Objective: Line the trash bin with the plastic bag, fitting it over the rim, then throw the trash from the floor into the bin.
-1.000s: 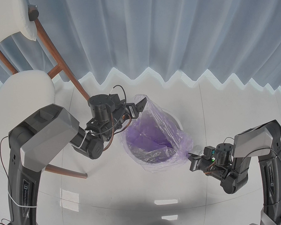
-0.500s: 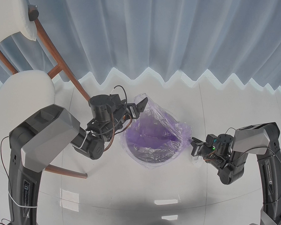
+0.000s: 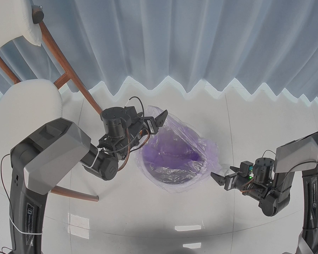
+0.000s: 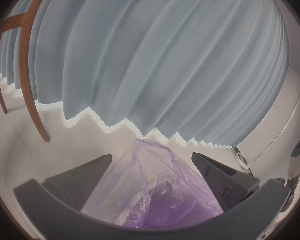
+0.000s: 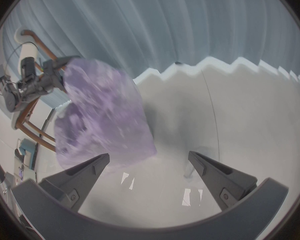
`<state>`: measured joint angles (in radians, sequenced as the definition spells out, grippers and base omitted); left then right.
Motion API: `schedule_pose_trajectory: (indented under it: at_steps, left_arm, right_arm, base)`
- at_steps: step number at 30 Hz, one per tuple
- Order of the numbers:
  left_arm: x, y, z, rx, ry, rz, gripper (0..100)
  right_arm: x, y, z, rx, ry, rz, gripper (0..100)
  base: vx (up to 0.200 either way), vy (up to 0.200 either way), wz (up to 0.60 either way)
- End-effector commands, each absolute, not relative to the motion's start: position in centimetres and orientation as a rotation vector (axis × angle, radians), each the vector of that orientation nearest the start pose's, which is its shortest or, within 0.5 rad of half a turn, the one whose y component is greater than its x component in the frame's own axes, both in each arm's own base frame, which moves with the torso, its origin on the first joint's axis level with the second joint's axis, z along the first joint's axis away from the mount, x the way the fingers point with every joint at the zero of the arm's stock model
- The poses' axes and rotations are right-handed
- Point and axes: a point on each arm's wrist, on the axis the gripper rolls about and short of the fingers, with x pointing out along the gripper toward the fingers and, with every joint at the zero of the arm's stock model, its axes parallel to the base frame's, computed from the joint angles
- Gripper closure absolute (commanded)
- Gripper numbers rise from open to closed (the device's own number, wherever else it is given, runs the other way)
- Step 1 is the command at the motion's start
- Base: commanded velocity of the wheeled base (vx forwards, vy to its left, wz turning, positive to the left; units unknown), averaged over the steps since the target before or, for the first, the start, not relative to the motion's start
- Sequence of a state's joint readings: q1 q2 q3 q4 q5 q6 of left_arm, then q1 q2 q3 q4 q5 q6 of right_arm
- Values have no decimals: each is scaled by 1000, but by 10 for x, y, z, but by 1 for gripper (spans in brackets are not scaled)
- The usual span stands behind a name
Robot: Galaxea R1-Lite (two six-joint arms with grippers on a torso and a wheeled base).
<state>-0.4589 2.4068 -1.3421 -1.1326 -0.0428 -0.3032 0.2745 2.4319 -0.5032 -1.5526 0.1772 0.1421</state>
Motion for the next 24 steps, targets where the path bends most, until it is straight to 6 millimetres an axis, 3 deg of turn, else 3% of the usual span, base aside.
schedule_pose_trajectory:
  at_steps: [1,7,15,20,24]
  left_arm:
    - [425,-212,93,-313,4,-510,0]
    - [425,-212,94,-313,3,-510,0]
    - [425,-212,94,-313,3,-512,0]
    - [424,-213,95,-314,-2,-513,0]
    - [424,-213,95,-314,0,-514,0]
  right_arm:
    - [306,93,30,81,235,510,0]
    - [312,104,40,7,156,592,0]
    - [318,130,29,-43,135,714,0]
    - [341,142,25,-62,70,720,0]
    - [345,144,22,-66,65,720,0]
  base:
    - [0,0,0]
    - [0,0,0]
    - [0,0,0]
    - [0,0,0]
    - [0,0,0]
